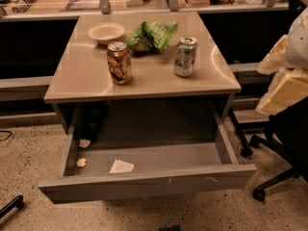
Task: Close top drawer
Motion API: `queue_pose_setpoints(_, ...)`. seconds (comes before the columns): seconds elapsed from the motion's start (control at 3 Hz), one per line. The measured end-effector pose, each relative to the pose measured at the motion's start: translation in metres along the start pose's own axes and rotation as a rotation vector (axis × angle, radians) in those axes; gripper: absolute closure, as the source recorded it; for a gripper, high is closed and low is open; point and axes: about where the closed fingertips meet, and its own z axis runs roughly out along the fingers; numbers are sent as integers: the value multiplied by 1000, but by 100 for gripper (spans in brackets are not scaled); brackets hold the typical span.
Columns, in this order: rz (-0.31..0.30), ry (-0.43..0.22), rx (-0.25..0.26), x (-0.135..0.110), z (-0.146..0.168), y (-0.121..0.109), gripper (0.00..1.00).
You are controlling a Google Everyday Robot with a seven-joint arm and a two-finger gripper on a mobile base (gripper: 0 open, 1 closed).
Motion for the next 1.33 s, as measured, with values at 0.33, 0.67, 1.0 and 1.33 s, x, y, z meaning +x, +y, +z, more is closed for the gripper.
queue_pose_setpoints(0.33, 17, -28, -8, 2, 9, 24, 65)
queue_pose_setpoints(0.67, 40, -94, -31, 1, 38, 64, 89)
queue_pose_setpoints(1.0, 65, -177, -98, 3, 97, 102, 100)
queue_pose_setpoints(1.33, 74, -238, -255, 3, 164, 149, 100)
